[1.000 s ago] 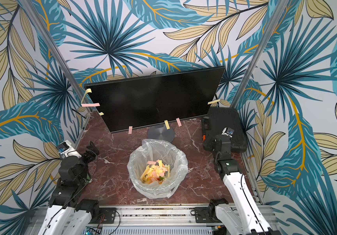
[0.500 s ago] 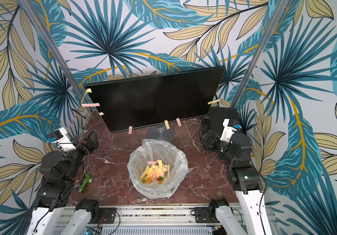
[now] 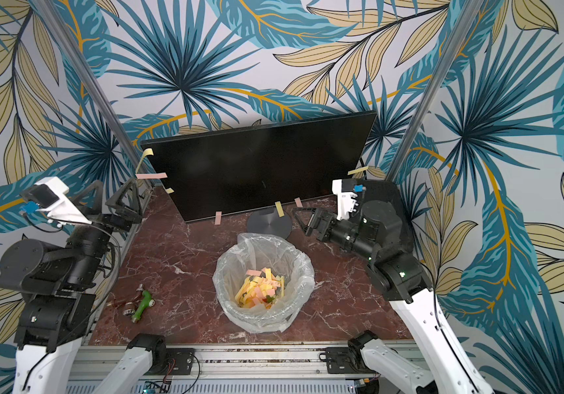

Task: Remove the sticky note from the monitor
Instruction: Tear off the sticky note from the monitor.

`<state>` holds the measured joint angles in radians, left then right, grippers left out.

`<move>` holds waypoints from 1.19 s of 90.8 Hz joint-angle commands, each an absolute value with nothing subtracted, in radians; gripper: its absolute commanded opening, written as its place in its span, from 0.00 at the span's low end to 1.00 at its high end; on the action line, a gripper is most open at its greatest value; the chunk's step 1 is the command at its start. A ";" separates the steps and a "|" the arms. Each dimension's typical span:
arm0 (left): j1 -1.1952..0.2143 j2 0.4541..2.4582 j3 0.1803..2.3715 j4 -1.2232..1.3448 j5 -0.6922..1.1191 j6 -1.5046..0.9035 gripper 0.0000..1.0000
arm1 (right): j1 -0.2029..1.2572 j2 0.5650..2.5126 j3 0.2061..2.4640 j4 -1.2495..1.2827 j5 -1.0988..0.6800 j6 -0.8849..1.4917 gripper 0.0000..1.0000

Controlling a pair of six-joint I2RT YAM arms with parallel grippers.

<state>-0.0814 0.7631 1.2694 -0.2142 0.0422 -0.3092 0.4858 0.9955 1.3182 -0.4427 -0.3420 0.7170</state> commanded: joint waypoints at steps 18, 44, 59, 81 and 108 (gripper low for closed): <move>-0.081 0.969 1.505 -0.258 0.031 -0.180 0.99 | 0.734 1.169 1.423 -0.360 -0.217 0.668 0.89; -0.082 0.973 1.459 -0.310 0.013 -0.100 0.94 | 0.798 1.225 1.447 -0.350 -0.157 0.646 0.89; -0.082 0.946 1.401 -0.301 0.009 -0.068 0.89 | 0.819 1.239 1.455 -0.351 -0.144 0.640 0.89; -0.082 0.939 1.364 -0.288 0.023 -0.058 0.81 | 0.833 1.256 1.463 -0.355 -0.131 0.637 0.89; -0.081 0.935 1.365 -0.246 0.027 -0.058 0.65 | 0.837 1.255 1.454 -0.361 -0.115 0.634 0.89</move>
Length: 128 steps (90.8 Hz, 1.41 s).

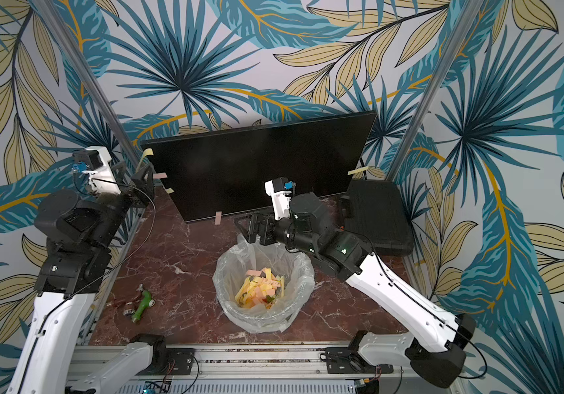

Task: Remove the sticky note from the monitor
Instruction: Tear off the sticky note from the monitor, then place the sticky note in the trash bin.

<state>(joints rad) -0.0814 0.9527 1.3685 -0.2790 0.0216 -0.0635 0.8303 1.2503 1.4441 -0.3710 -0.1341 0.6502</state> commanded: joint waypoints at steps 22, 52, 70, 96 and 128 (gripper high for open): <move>-0.082 0.931 1.357 -0.241 0.029 -0.059 0.55 | 0.840 1.253 1.449 -0.367 -0.105 0.630 0.89; -0.082 0.931 1.342 -0.238 0.037 -0.072 0.38 | 0.840 1.241 1.442 -0.374 -0.089 0.626 0.89; -0.082 0.920 1.334 -0.242 0.046 -0.082 0.13 | 0.841 1.235 1.440 -0.378 -0.080 0.623 0.89; -0.082 0.856 1.321 -0.266 0.046 -0.104 0.00 | 0.840 1.230 1.436 -0.384 -0.069 0.619 0.89; -0.081 0.766 1.327 -0.368 0.162 -0.203 0.00 | 0.840 1.207 1.430 -0.415 -0.014 0.600 0.89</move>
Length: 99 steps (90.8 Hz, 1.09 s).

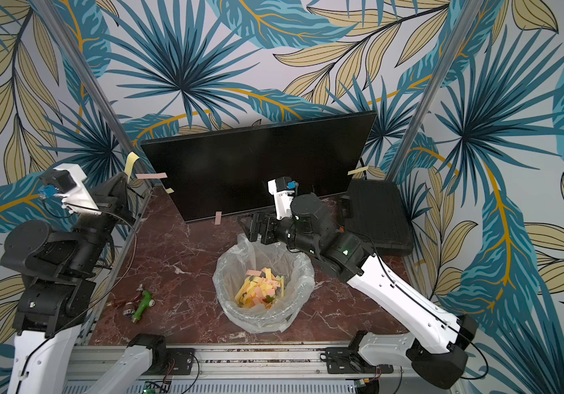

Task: Remove the sticky note from the monitor
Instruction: Place the sticky note in the trash bin.

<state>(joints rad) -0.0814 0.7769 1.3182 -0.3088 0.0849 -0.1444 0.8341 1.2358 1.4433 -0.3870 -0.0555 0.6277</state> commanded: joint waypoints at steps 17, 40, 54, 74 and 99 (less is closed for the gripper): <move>-0.109 0.764 1.316 -0.405 0.320 -0.272 0.00 | 0.841 1.174 1.430 -0.476 0.064 0.566 0.90; -0.402 0.768 1.299 -0.494 0.226 -0.240 0.00 | 0.840 1.102 1.404 -0.571 0.194 0.527 0.91; -0.624 0.805 1.268 -0.525 0.083 -0.200 0.00 | 0.841 1.069 1.388 -0.609 0.254 0.530 0.92; -0.933 0.900 1.220 -0.520 -0.156 -0.127 0.00 | 0.839 1.046 1.366 -0.653 0.314 0.552 0.92; -1.179 1.092 1.200 -0.567 -0.375 -0.062 0.00 | 0.839 1.007 1.318 -0.670 0.394 0.624 0.92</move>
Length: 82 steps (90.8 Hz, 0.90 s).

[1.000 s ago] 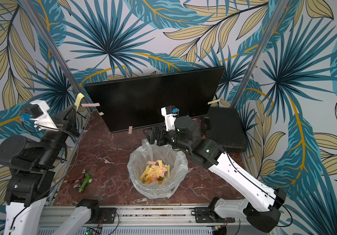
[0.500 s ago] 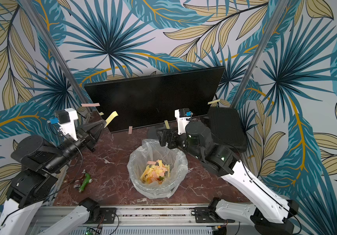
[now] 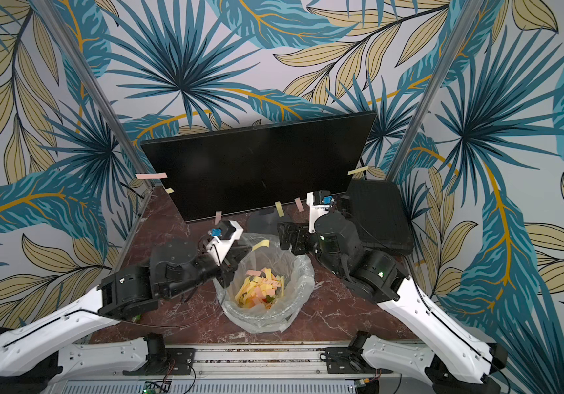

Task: Remove the sticky note from the monitor
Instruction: Place the sticky note in the trash bin.

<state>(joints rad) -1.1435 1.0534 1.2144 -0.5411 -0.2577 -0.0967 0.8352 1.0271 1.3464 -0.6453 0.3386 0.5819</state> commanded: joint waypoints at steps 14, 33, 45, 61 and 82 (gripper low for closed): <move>-1.180 1.113 1.169 -0.526 -0.374 -0.075 0.00 | 0.839 1.004 1.315 -0.673 0.397 0.636 0.92; -1.181 1.114 1.166 -0.539 -0.388 -0.073 0.30 | 0.839 1.006 1.322 -0.668 0.404 0.637 0.93; -1.181 1.107 1.178 -0.541 -0.395 -0.074 0.54 | 0.839 1.016 1.331 -0.663 0.399 0.631 0.93; -1.182 1.072 1.179 -0.506 -0.420 -0.085 0.99 | 0.839 1.029 1.344 -0.661 0.395 0.620 0.93; -1.181 0.927 1.098 -0.342 -0.564 -0.107 1.00 | 0.839 1.042 1.355 -0.648 0.377 0.608 0.94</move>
<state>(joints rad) -1.1778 1.0142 1.1465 -0.4706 -0.4568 -0.0879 0.8352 1.0359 1.3399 -0.6567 0.3843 0.6239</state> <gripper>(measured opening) 0.999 0.939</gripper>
